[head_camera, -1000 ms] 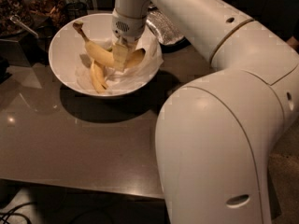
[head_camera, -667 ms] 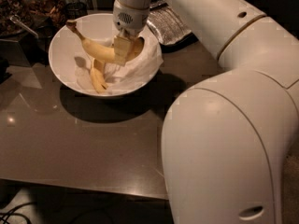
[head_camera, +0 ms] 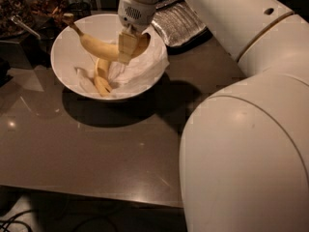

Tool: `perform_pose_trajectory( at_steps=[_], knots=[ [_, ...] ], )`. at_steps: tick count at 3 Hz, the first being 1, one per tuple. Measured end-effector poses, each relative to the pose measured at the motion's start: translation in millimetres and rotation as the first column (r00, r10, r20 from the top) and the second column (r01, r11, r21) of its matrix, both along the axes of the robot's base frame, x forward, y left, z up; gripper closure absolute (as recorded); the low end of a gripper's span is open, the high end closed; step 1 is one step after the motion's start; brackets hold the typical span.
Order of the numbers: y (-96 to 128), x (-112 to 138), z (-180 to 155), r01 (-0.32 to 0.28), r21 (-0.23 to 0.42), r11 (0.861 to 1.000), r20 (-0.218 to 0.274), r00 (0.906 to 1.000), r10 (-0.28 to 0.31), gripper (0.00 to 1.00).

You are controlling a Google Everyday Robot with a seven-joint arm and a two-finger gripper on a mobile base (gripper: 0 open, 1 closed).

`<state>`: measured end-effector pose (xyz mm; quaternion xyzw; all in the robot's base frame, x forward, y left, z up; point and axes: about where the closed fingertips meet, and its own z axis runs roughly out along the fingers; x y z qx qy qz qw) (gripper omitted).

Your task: Pick banana from white bowl

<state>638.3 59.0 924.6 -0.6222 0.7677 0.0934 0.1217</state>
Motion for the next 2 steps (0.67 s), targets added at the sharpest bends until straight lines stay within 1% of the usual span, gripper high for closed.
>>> perform_pose_trajectory(
  at_steps=[1, 2],
  knots=[
    [8, -9, 1, -0.030, 0.014, 0.999, -0.002, 0.9996, 0.030, 1.00],
    [7, -33, 6, -0.048, 0.053, 0.997, -0.007, 0.9988, 0.048, 1.00]
  ],
)
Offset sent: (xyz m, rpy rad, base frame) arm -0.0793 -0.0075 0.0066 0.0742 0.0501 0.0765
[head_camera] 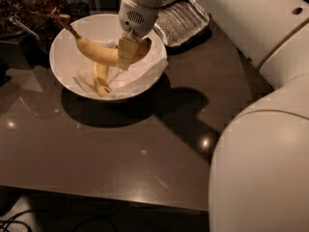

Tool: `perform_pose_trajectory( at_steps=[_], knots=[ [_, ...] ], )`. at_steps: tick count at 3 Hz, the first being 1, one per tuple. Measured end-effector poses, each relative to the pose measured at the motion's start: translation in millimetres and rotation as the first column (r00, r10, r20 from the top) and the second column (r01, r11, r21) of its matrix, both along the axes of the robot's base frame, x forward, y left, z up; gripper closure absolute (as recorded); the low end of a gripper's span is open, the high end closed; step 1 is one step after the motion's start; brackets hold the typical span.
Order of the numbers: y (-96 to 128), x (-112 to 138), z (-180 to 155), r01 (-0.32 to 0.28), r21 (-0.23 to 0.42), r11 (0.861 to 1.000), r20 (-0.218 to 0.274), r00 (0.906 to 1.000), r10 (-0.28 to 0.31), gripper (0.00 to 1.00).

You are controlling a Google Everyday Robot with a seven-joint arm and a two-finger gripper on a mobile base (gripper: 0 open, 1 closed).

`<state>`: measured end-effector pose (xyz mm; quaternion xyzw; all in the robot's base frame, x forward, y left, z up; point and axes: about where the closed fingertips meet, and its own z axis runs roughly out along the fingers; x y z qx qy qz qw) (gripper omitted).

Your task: Pick banana from white bowl

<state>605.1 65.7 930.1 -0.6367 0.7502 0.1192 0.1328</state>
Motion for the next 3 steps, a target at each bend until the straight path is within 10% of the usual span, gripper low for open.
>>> perform_pose_trajectory(
  at_steps=[2, 3],
  knots=[
    [-11, -85, 20, -0.013, -0.013, 1.000, -0.005, 0.9999, 0.013, 1.00],
    [-10, -87, 21, -0.013, -0.011, 1.000, 0.000, 0.9999, 0.013, 1.00]
  ],
)
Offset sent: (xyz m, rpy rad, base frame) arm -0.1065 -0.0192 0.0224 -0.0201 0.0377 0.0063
